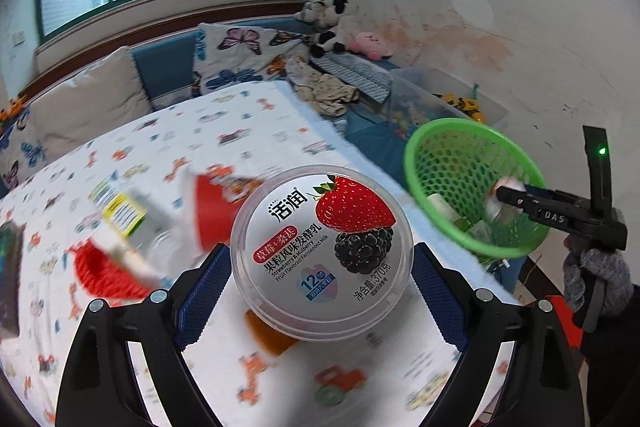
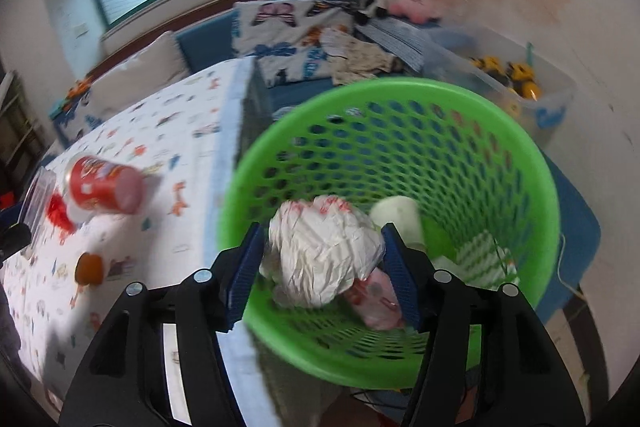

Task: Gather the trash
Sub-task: 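Carry the paper ball to the basket and open the right gripper to drop it, then lower the yogurt cup into the basket and open the left gripper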

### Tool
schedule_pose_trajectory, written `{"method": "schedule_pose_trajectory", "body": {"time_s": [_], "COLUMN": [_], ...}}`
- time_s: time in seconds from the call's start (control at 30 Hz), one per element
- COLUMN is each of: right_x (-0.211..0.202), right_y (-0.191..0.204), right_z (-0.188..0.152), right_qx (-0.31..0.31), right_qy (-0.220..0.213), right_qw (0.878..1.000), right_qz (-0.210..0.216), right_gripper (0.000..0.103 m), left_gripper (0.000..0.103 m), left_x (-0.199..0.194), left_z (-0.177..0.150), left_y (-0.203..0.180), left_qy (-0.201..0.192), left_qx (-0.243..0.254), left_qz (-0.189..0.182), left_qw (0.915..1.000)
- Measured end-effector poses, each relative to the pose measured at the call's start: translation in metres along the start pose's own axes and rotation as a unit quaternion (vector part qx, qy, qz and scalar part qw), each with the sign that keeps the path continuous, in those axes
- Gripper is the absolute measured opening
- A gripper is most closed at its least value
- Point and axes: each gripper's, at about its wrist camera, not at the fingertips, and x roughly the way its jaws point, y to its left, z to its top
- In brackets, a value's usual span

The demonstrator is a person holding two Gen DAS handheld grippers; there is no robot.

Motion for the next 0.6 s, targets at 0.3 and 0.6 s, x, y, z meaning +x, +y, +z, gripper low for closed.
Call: {"method": "schedule_pose_trajectory", "body": {"time_s": [0.3,0.6], "right_x": [-0.013,-0.039], "right_y": [-0.028,-0.039], "right_z": [-0.004,-0.008], "right_qx": [0.029,0.038], "right_qy": [-0.016,-0.041], "right_qw": [0.999,0.998], "right_qz": [-0.001,-0.004], "right_gripper": [0.069,0.074], "left_gripper": [0.087,0.087], "left_x": [0.032,0.070], "left_z": [0.031,0.044], "left_y": [-0.053,-0.113], "left_qy": [0.007,0.028], "left_qx": [0.033,0.070], "left_qz": [-0.038,-0.073], "left_qw": [0.9987,0.9945]}}
